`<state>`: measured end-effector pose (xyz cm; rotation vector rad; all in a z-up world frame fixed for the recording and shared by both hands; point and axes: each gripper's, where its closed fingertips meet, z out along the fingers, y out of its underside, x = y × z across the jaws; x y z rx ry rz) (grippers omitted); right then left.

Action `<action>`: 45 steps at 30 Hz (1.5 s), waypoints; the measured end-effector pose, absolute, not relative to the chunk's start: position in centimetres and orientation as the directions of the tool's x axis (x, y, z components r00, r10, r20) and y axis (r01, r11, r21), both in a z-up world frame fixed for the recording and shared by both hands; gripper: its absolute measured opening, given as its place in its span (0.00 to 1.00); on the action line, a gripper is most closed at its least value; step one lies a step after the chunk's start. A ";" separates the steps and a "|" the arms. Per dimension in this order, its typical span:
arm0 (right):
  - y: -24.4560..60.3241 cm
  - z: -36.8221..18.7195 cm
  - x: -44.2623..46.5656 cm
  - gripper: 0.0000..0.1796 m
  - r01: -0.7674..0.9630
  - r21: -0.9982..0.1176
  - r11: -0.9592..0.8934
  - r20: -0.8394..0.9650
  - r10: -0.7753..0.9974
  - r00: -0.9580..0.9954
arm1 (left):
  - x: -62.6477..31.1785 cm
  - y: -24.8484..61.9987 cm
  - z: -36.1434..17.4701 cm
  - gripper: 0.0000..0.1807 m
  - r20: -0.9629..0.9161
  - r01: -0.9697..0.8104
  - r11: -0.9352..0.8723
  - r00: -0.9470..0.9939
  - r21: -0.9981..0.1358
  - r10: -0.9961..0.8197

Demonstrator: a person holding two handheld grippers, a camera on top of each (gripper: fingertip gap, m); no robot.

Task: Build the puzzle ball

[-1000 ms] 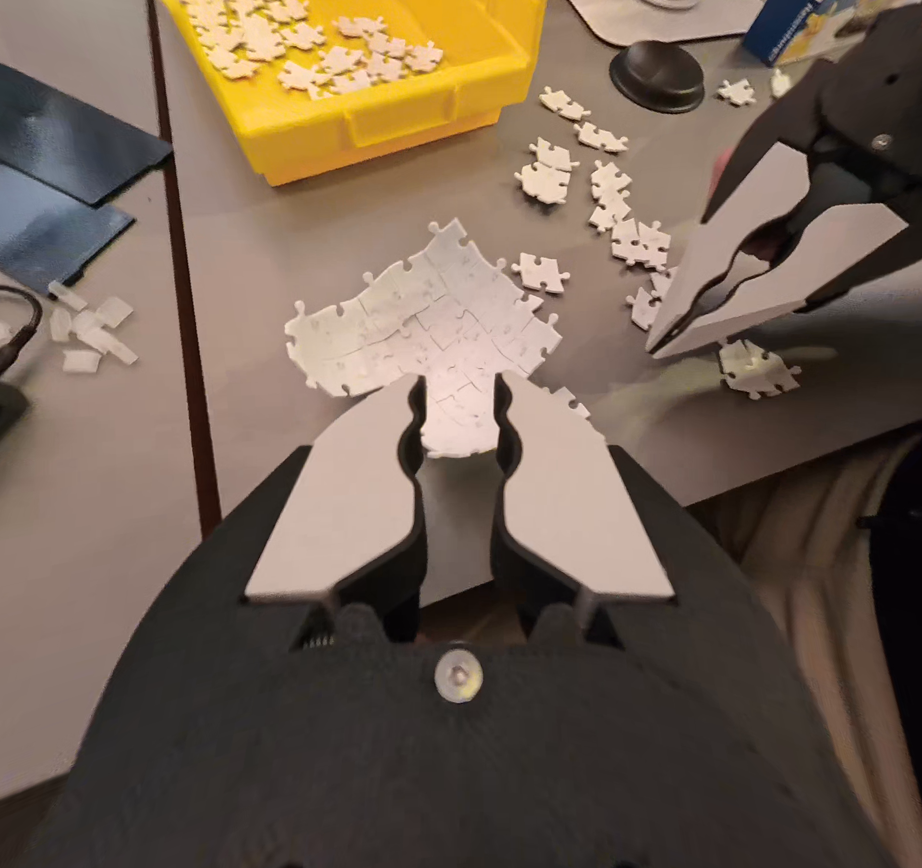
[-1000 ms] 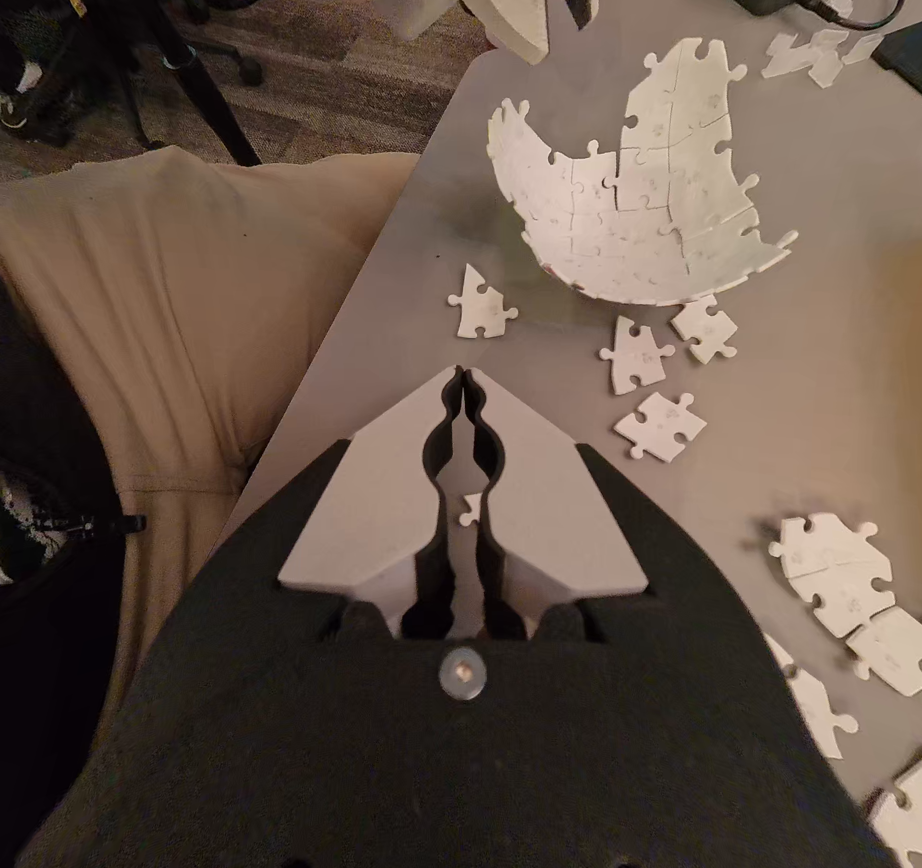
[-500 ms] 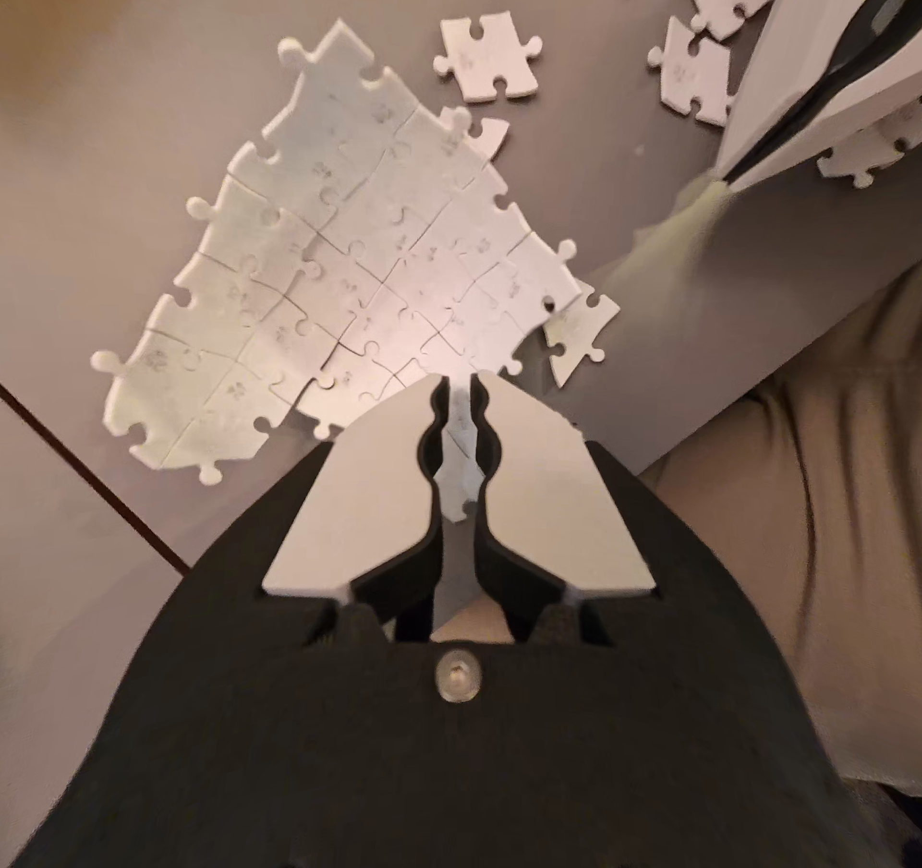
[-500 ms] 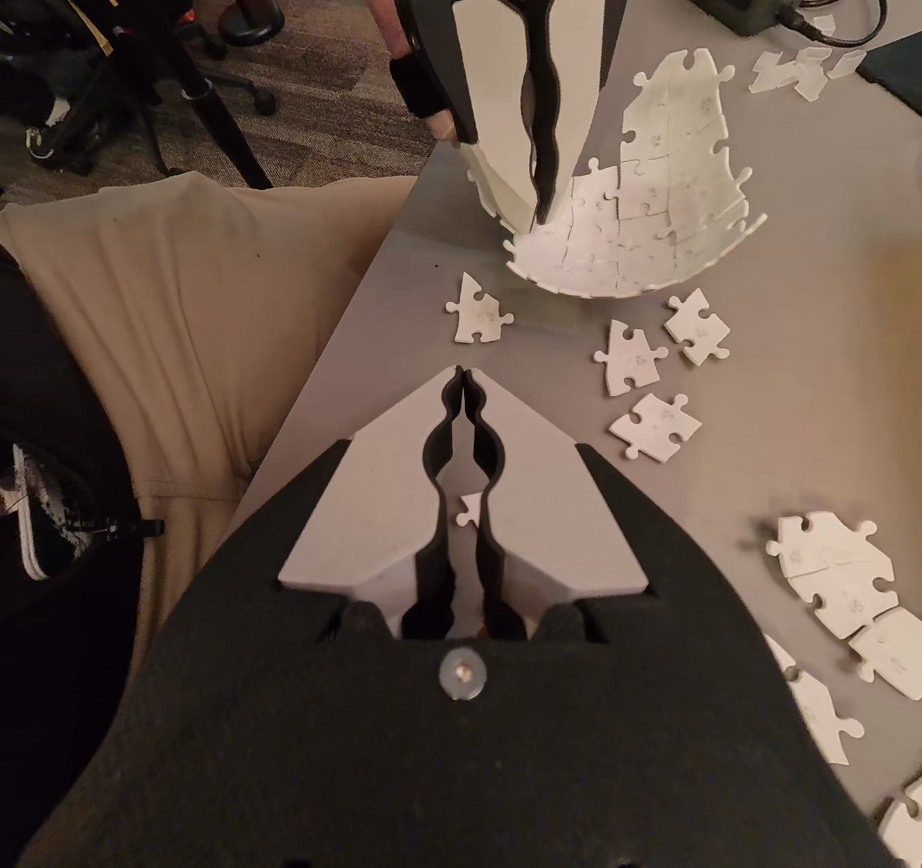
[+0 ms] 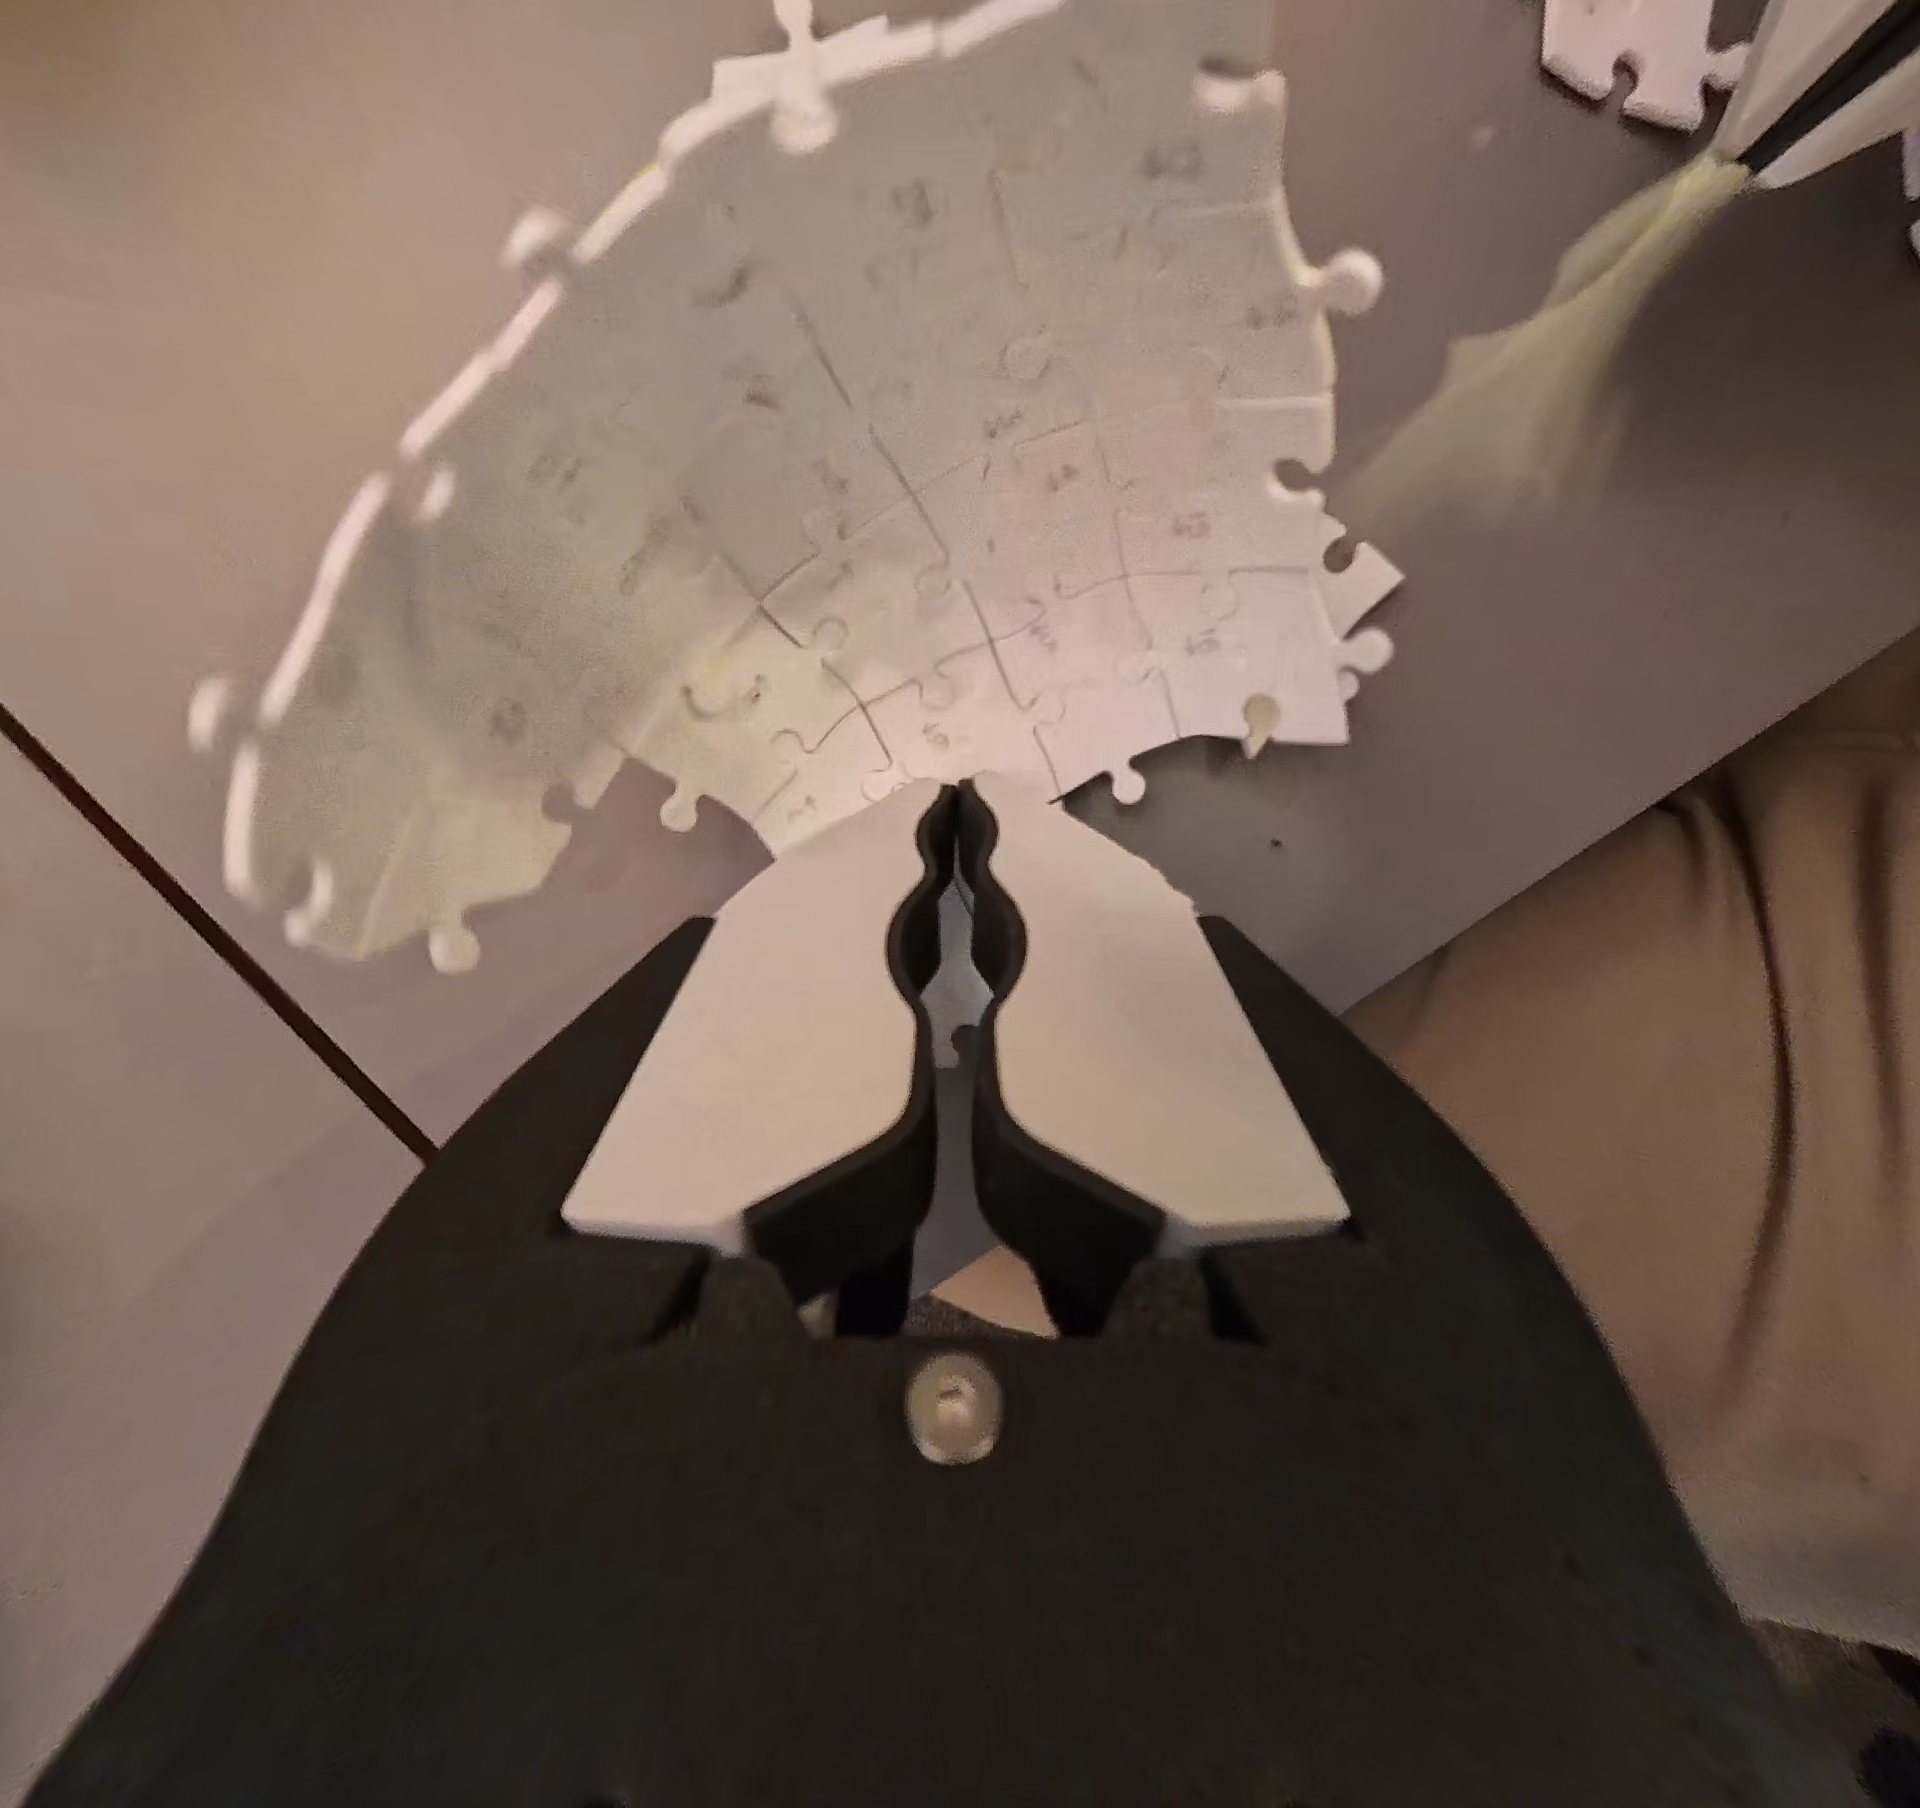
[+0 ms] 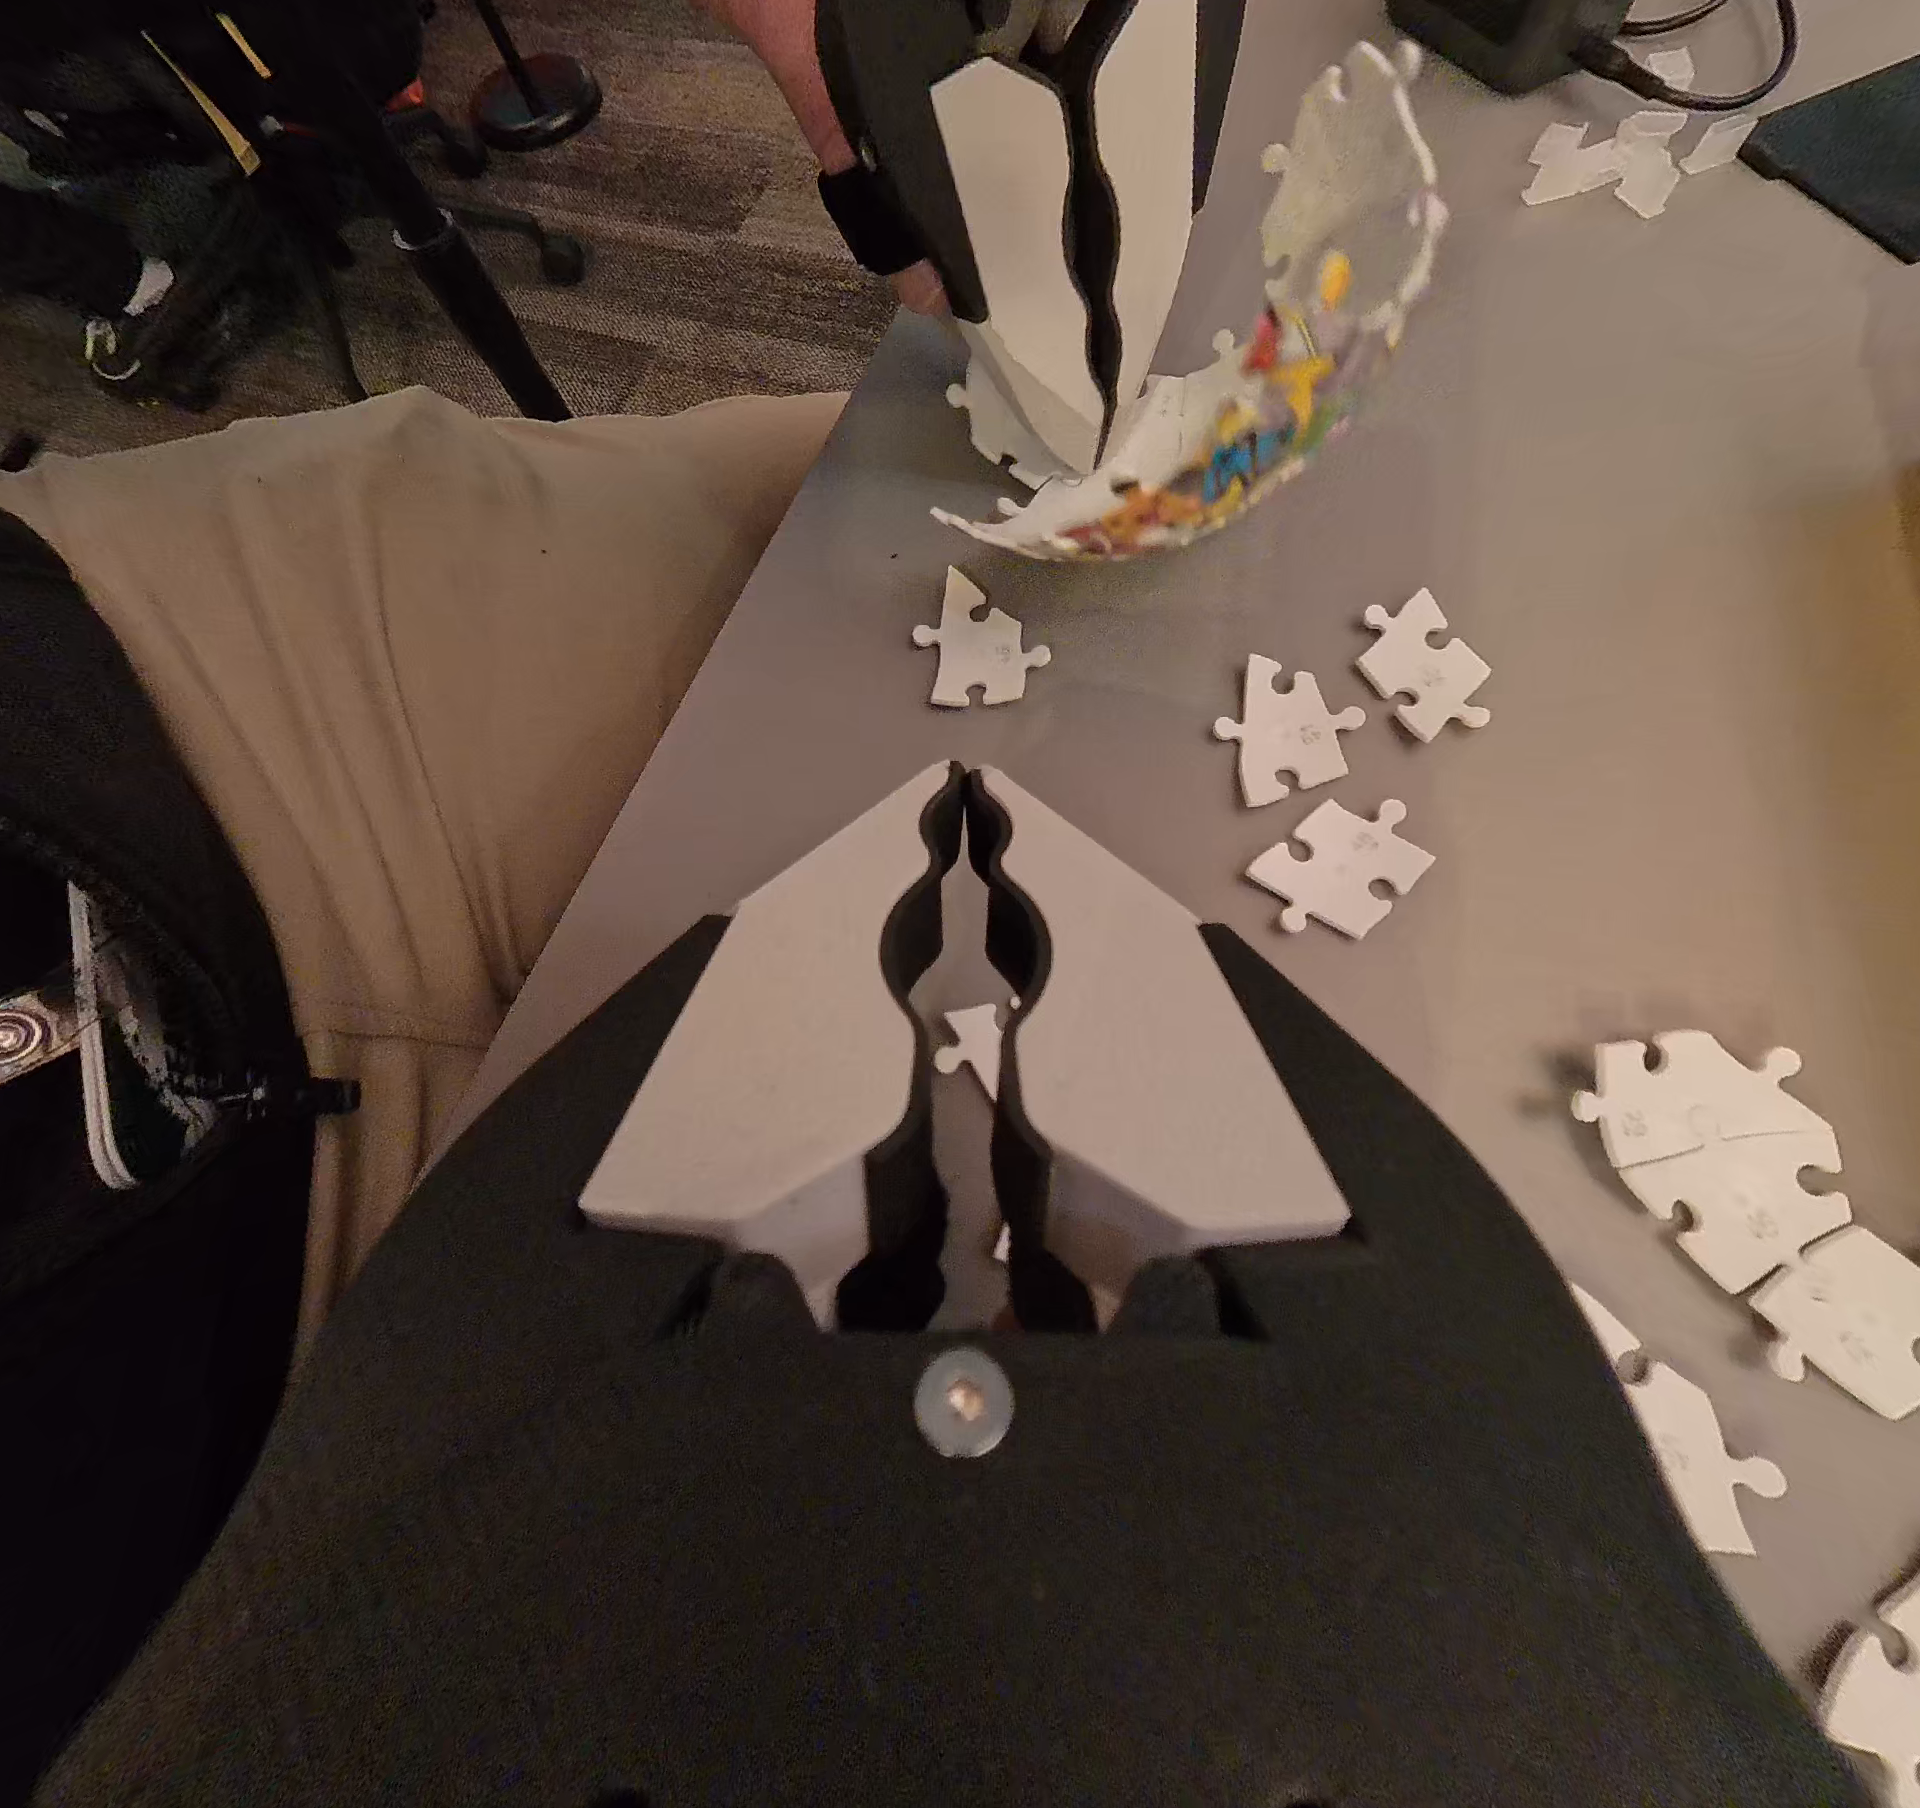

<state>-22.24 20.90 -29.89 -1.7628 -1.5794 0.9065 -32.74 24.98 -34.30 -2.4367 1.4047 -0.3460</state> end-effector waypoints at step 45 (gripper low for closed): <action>31.1 -27.5 -23.5 0.00 0.498 -0.788 -0.362 -0.255 0.928 0.271 | -31.5 30.3 -32.8 0.00 -0.123 -0.914 -0.312 0.351 -0.259 -0.928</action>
